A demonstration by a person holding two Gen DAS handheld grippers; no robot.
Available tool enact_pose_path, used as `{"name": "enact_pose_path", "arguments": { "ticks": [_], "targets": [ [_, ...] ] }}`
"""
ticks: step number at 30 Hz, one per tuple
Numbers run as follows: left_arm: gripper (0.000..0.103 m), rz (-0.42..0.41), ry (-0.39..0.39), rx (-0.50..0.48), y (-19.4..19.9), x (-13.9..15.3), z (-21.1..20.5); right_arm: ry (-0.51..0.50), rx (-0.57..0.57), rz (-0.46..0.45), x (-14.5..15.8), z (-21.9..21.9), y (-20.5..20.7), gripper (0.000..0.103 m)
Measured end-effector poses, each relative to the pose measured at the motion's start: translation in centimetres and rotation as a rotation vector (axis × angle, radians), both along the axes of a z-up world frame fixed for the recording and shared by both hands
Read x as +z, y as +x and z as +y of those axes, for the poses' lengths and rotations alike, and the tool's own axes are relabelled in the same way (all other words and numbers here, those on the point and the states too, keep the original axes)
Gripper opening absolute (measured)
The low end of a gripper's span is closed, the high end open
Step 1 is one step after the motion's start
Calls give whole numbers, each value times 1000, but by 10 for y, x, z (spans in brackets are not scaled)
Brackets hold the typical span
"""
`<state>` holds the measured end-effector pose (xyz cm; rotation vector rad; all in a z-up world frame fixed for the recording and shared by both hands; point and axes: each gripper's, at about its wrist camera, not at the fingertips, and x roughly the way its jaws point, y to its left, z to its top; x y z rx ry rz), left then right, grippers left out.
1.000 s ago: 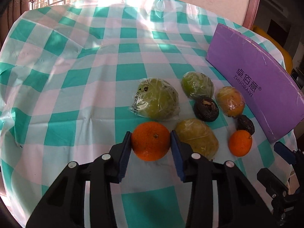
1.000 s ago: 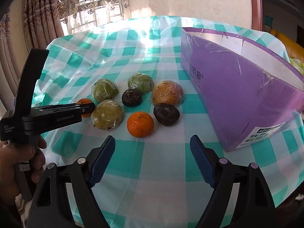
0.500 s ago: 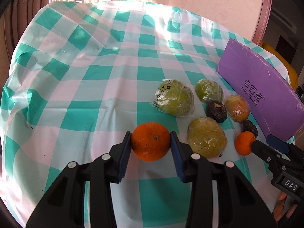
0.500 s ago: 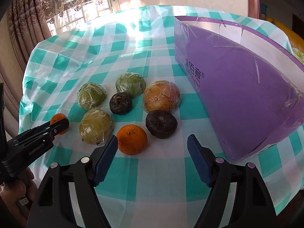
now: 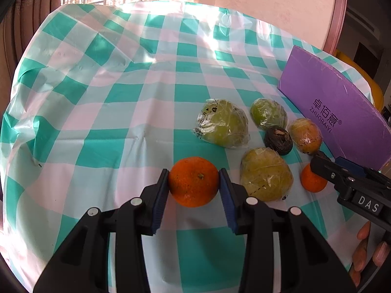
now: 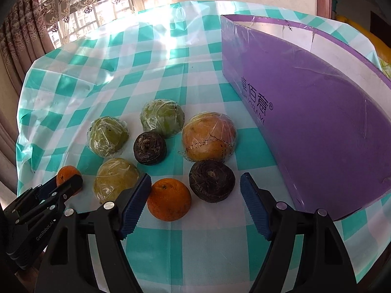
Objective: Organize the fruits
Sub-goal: 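Grasp a dark round item with the right tool while the left holds the orange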
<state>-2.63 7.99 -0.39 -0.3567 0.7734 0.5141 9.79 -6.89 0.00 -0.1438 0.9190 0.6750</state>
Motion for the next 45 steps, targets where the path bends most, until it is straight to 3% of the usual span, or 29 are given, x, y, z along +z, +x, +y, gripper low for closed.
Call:
{"name": "enact_pose_path", "arguments": {
  "ticks": [5, 7, 13, 25, 34, 36, 45],
  "targets": [
    [41, -7, -7, -1, 0, 0, 1, 49, 31, 53, -7, -9, -1, 70],
    [41, -12, -11, -2, -1, -1, 2, 60, 59, 76, -12, -12, -6, 64],
    [41, -17, -11, -4, -2, -1, 2, 36, 118, 37, -10, -4, -23, 52],
    [41, -31, 7, 1, -4, 2, -1, 50, 165, 32, -11, 0, -29, 45],
    [41, -27, 8, -4, -4, 2, -1, 164, 17, 61, 5, -27, -9, 48],
    [41, -27, 7, -3, -4, 2, -1, 125, -25, 56, 6, -23, -5, 57],
    [41, -31, 5, -4, -5, 2, -1, -4, -98, 22, 9, -12, 5, 64]
  ]
}}
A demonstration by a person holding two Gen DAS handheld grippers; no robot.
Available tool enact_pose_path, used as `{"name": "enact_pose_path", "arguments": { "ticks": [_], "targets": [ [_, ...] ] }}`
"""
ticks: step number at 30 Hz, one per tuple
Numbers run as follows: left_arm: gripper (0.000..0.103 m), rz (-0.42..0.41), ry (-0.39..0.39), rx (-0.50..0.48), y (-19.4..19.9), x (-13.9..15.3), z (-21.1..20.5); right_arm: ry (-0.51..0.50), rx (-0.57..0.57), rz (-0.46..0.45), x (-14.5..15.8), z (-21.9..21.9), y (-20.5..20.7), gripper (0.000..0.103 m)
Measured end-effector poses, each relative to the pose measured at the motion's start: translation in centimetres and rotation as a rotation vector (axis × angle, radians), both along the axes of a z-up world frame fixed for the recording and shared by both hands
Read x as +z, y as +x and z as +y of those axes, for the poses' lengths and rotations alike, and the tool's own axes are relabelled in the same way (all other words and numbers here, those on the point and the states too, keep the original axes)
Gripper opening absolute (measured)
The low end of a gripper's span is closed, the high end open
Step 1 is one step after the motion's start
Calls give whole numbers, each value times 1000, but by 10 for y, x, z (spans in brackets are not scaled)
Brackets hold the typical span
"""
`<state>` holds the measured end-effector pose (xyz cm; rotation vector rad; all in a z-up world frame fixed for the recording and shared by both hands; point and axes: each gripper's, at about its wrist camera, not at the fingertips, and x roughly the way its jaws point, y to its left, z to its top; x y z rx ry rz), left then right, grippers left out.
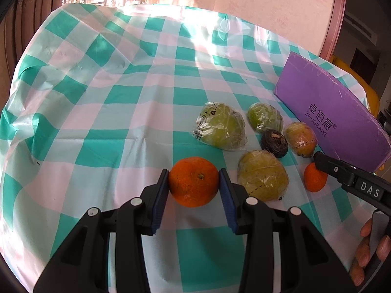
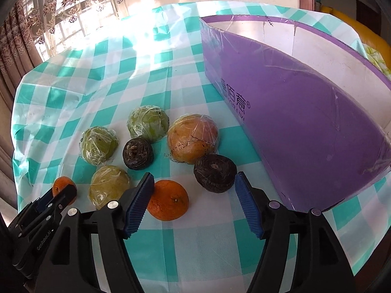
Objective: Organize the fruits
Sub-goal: 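Grasp a dark round item with the right tool while the left holds the orange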
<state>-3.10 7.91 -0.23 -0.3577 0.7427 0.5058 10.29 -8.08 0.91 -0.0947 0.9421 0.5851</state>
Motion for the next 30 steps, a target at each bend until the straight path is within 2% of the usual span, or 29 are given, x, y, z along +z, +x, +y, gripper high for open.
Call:
{"name": "enact_pose_path", "arguments": {
  "ticks": [3, 6, 8, 11, 13, 15, 18, 21, 25, 28, 30],
  "targets": [
    [41, -3, -3, 0, 1, 0, 0, -19, -28, 20, 3, 2, 10, 66],
    [41, -5, -3, -1, 1, 0, 0, 39, -34, 138, -5, 0, 22, 66],
    [41, -8, -5, 0, 1, 0, 0, 44, -4, 128, -5, 1, 19, 62],
    [41, -7, -4, -1, 1, -1, 0, 65, 64, 160, -8, 4, 8, 57],
    [41, -8, -4, 0, 1, 0, 0, 92, 147, 204, -14, 10, -5, 50],
    [41, -8, -5, 0, 1, 0, 0, 100, 201, 173, -15, 12, -20, 50],
    [41, -9, -5, 0, 1, -1, 1, 124, 201, 155, -15, 4, -27, 50],
    [41, -9, -4, -1, 1, -1, 0, 91, 196, 102, -9, -4, -32, 50],
    [41, -10, -2, -1, 1, -1, 0, 107, 211, 127, -15, -1, -20, 50],
    [41, -11, -5, 1, 0, -1, -1, 130, 290, 138, -11, 12, -27, 41],
    [41, -12, -3, 0, 0, -1, -1, 123, 325, 115, -10, 22, -34, 41]
  ]
}}
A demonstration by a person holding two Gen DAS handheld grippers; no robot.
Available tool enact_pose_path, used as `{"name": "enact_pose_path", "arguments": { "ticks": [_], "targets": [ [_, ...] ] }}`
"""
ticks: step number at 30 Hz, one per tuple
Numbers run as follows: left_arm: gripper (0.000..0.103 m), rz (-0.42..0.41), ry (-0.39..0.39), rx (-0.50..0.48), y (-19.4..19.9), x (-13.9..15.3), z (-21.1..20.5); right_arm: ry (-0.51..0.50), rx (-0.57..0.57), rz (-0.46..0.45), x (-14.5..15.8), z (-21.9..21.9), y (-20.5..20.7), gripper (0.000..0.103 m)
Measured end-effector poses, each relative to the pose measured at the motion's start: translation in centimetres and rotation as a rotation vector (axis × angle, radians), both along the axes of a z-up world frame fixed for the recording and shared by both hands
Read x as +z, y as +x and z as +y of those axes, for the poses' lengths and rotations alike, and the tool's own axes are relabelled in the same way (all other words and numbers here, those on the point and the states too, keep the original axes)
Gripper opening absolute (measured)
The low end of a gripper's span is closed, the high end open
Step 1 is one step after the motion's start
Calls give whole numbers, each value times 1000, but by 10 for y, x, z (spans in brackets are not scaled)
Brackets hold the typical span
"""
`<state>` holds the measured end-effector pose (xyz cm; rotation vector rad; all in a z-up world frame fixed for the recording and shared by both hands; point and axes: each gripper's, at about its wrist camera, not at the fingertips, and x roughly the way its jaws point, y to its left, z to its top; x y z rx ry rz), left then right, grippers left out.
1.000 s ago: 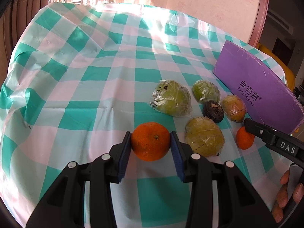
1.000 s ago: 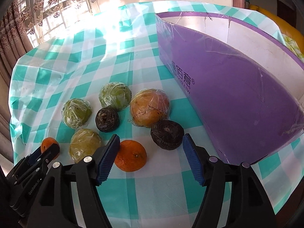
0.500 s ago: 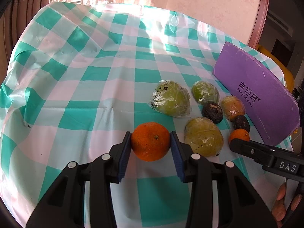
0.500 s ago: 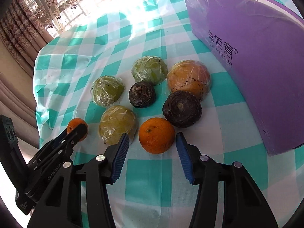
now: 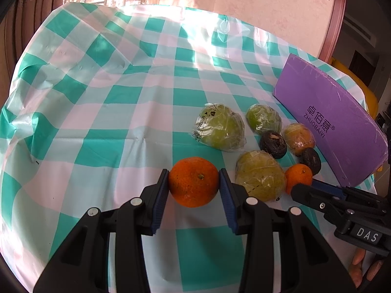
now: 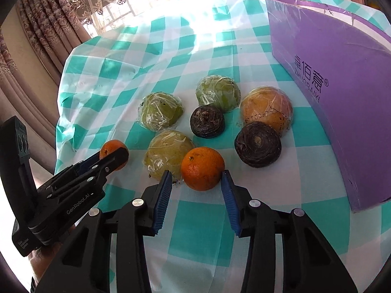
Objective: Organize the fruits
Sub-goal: 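Grasp a dark round item with the right tool while the left holds the orange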
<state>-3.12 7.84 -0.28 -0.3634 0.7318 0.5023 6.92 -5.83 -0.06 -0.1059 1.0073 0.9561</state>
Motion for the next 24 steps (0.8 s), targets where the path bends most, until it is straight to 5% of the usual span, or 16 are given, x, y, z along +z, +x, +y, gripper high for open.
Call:
{"name": "enact_pose_path", "arguments": {
  "ticks": [6, 10, 17, 24],
  "targets": [
    [41, -3, -1, -1, 0, -1, 0, -11, 45, 4, -6, 13, -2, 40],
    [41, -5, -3, 0, -1, -1, 1, 1, -14, -56, 5, -8, -7, 76],
    [41, -20, 5, 8, -4, 1, 1, -29, -160, -123, 16, -36, 8, 75],
    [41, -31, 34, 28, -7, 6, -3, -156, -210, -192, 1, -13, 26, 58]
  ]
}}
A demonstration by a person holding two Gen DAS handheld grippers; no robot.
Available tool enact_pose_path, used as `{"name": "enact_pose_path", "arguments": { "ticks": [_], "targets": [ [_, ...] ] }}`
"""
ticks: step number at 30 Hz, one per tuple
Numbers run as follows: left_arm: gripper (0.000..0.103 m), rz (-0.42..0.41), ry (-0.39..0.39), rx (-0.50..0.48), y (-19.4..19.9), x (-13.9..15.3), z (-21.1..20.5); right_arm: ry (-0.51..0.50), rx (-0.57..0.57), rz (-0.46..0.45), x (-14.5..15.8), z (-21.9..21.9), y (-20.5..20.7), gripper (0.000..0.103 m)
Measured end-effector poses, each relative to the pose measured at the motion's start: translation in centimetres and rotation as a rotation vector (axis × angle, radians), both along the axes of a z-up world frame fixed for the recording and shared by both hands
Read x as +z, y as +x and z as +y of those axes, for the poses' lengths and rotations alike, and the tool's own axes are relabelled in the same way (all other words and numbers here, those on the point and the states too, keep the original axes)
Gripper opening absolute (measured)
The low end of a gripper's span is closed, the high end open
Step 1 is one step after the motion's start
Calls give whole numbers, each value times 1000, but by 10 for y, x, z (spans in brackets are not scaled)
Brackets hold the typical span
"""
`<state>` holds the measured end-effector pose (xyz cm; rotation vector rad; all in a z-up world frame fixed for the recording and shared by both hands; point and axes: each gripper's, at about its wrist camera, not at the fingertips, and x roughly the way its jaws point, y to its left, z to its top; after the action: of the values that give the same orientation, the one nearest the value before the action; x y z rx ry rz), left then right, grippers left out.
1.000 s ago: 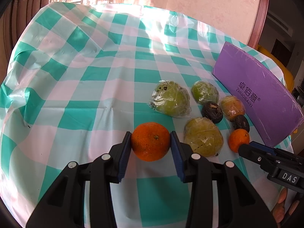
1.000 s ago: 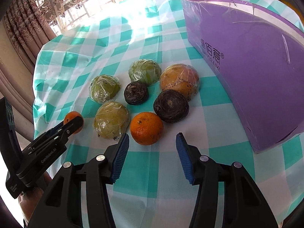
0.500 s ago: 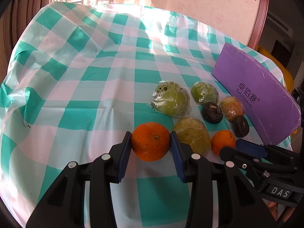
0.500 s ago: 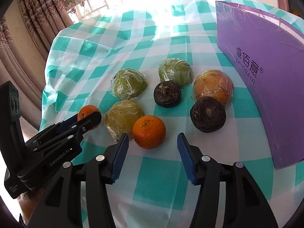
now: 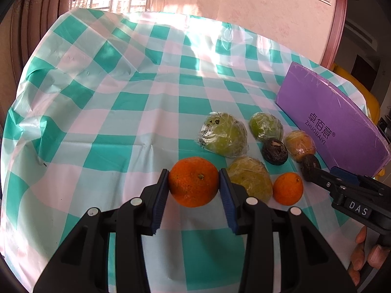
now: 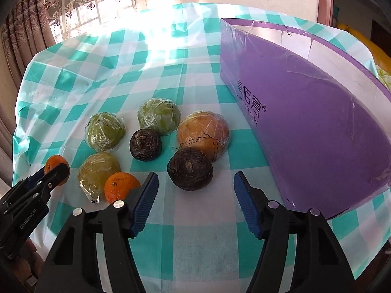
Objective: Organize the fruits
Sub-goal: 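Grasp a dark round item with the right tool while the left holds the orange, then carry the orange and dark item over the purple box with both tools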
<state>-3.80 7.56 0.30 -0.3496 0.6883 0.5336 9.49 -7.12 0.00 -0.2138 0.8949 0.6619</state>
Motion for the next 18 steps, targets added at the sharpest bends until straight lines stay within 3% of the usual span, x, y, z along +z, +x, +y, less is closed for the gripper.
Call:
{"name": "enact_pose_path", "arguments": {
  "ticks": [8, 10, 18],
  "targets": [
    [41, -5, 69, 6, -4, 8, -7, -62, 17, -28, -8, 16, 3, 48],
    [41, 3, 86, 5, -2, 8, -10, -72, 27, -28, -11, 19, 2, 42],
    [41, -17, 113, -23, -5, 8, -15, -47, 49, -68, -8, 15, -7, 40]
  ]
}}
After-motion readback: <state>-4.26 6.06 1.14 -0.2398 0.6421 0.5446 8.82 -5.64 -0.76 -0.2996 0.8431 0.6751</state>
